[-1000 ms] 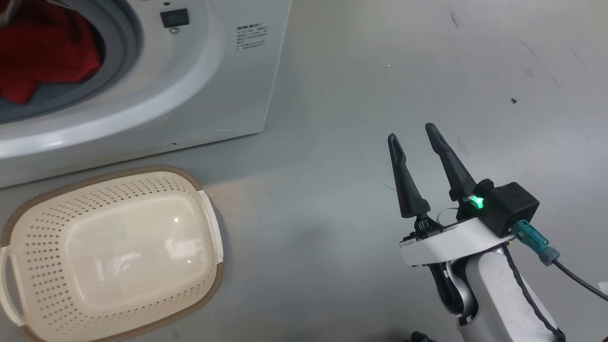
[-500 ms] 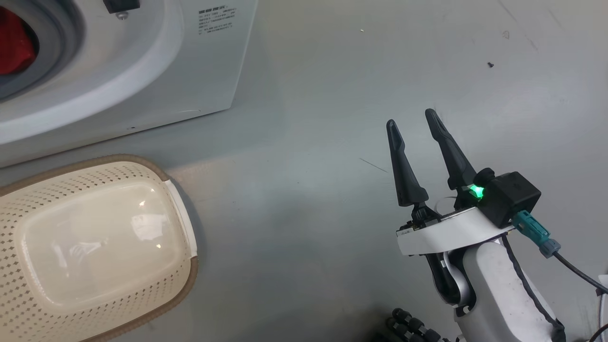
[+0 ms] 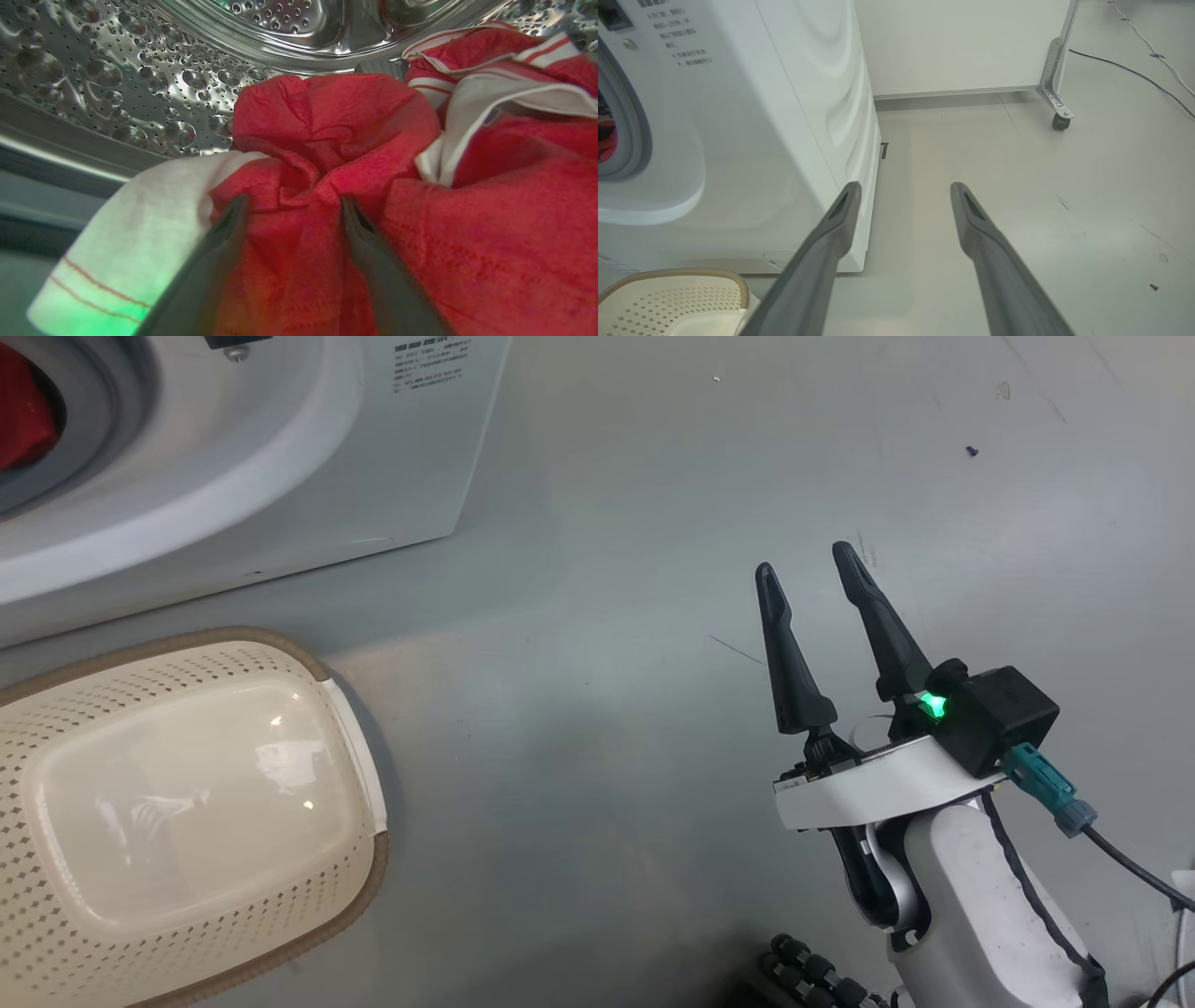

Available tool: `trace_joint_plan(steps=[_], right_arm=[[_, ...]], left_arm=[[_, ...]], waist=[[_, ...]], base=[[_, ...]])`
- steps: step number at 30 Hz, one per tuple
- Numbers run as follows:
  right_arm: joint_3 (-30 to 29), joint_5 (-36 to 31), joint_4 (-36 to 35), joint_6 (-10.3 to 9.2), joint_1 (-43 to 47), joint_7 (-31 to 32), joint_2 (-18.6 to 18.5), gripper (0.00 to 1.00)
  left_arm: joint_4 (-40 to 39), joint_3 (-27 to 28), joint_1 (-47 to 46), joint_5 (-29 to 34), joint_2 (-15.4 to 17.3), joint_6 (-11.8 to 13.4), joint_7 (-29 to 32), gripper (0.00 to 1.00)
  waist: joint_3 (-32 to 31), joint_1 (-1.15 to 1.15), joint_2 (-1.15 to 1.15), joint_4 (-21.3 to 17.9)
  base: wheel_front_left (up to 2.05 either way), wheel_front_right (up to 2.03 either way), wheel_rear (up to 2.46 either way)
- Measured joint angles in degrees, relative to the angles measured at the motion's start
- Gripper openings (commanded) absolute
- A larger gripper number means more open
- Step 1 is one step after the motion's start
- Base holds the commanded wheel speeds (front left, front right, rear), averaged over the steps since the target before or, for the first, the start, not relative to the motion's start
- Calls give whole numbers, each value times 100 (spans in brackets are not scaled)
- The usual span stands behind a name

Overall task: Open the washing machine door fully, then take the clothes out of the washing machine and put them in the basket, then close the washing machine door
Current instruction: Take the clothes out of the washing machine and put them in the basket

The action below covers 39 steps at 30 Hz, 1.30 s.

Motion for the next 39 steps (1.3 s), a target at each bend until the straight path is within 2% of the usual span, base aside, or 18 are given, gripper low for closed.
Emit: trace_joint_plan(steps=[5,6,7,9,19,29,39], right_arm=[[35,-2,-1,-5,-59,0,0,100],[42,-3,-1,-5,-59,0,0,100],[45,-2,-1,-7,-59,0,0,100],[47,-3,-1,-8,-60,0,-1,100],[49,-3,5,-51,-137,0,-1,100],[38,-10,96,-91,-164,0,-2,100],[104,-9,167,-90,-148,0,-4,100]], left_arm=[[138,-38,-176,2,-62,1,3,100],[193,-40,-211,3,-70,2,4,65],[234,-46,-247,10,-79,8,4,65],[297,-59,-304,10,-93,8,7,0],[624,-145,-536,18,-135,24,-34,0],[1179,-405,-556,200,-186,-162,-256,0],[1511,-737,-565,604,-36,-204,-155,0]], waist=[[38,0,0,35],[43,0,0,41],[48,0,0,45],[53,-1,0,53],[29,-1,0,85],[-178,0,0,182],[-399,0,0,232]], base=[[0,0,0],[0,0,0],[0,0,0],[0,0,0],[0,0,0],[0,0,0],[0,0,0]])
